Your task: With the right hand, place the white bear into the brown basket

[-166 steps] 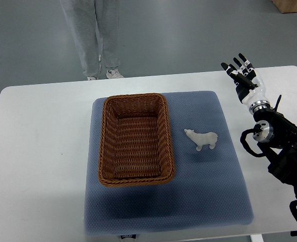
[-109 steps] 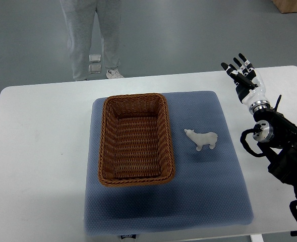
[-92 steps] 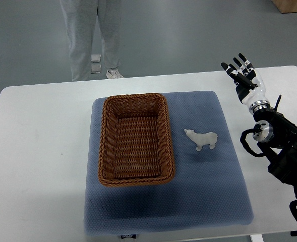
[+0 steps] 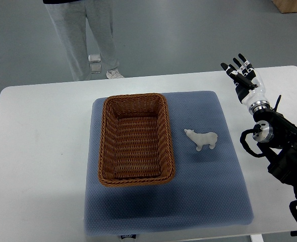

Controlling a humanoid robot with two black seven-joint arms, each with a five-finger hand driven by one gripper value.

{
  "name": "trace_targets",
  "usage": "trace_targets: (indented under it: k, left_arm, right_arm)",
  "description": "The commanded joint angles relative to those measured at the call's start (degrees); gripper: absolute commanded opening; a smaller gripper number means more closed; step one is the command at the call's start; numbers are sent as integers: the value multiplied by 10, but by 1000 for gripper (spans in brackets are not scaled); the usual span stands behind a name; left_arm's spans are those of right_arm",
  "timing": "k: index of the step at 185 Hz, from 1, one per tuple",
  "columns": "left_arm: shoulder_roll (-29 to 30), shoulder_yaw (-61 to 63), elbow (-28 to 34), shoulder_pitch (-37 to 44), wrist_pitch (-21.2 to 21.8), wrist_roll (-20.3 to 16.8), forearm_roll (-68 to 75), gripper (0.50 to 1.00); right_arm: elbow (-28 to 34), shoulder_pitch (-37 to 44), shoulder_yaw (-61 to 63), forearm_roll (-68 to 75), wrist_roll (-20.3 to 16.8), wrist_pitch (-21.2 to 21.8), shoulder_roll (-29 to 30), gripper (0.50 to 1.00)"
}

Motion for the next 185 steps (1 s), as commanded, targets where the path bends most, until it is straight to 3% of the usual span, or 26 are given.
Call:
trace_targets:
  k: [1,185]
  left_arm:
    - [0,0,0,0,0,0,0,1000]
    - [0,2,0,3,0,0,0,1000]
  right_arm:
    - [0,0,0,1,0,0,0,924]
    - [1,0,1,1,0,0,1,924]
